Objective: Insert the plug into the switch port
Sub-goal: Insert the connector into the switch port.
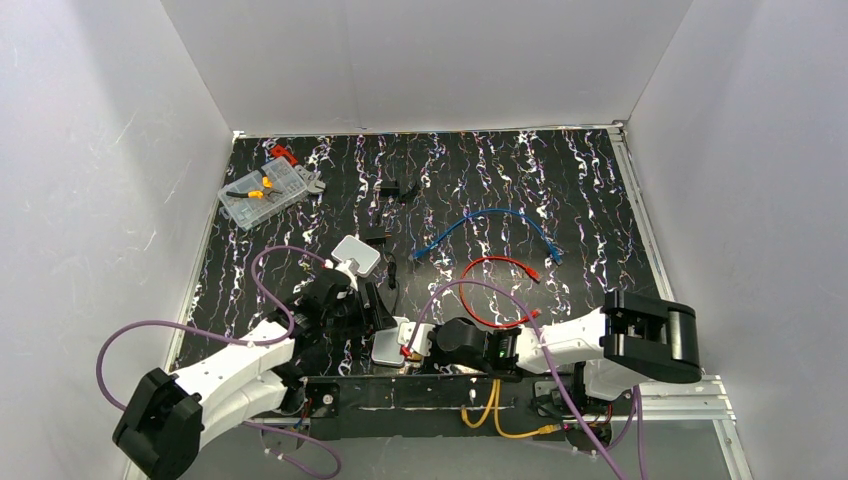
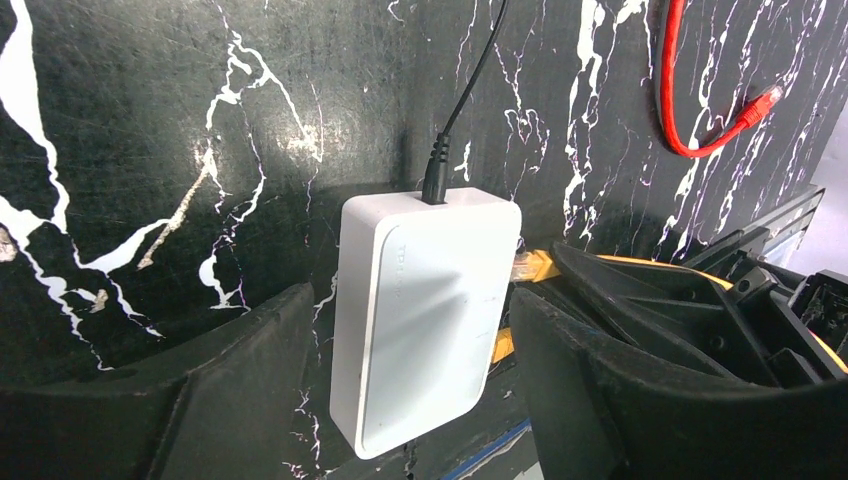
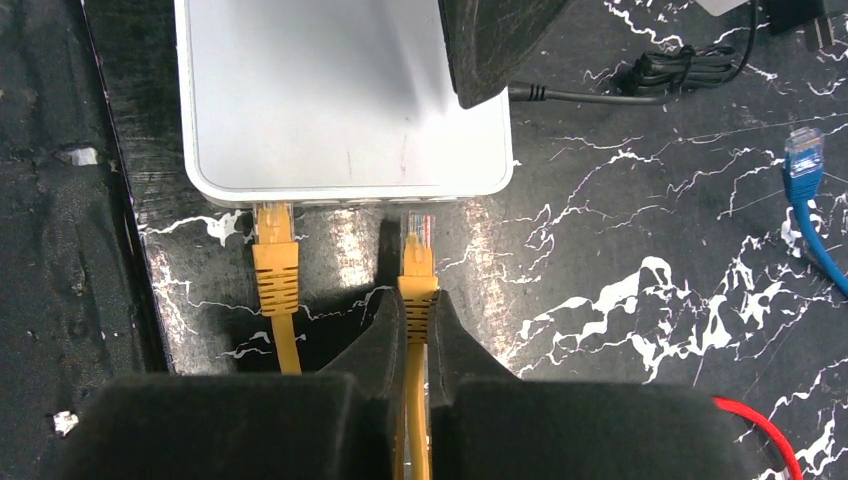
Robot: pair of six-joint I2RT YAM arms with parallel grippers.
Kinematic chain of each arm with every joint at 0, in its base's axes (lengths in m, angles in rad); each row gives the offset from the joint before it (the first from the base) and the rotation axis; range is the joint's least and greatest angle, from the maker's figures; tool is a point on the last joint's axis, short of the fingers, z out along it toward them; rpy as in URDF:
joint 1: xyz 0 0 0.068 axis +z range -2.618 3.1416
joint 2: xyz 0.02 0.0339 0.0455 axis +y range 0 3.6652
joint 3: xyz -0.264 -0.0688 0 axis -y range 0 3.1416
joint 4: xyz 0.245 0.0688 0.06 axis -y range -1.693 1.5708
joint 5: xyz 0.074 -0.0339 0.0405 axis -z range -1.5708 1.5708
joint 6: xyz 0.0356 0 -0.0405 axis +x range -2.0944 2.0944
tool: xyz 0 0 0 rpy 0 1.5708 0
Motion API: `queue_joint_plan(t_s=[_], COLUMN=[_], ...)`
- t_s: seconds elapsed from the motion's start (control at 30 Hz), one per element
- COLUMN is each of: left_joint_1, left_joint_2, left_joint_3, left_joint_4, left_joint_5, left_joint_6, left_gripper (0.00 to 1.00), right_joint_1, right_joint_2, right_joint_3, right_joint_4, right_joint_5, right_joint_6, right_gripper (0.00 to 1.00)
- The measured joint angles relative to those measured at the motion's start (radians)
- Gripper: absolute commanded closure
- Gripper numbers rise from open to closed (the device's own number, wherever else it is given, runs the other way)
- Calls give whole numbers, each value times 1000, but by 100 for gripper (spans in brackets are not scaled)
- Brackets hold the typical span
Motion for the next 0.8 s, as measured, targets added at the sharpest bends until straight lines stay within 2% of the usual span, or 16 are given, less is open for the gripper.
queue_joint_plan(t_s=[0.33,0.8], left_joint_1=[4,5], left_joint_2=[15,26], left_joint_3=[0,-14], left_joint_4=[2,18], left_joint_5=[16,27], left_joint_6=[13,18], left_gripper=[43,50], right_joint_1=[-6,-6], right_joint_2=[19,32], right_joint_3=[0,0], right_joint_4=[10,32], right_joint_5=[-3,-36], right_joint_6=[-2,-2], right_gripper=[99,99])
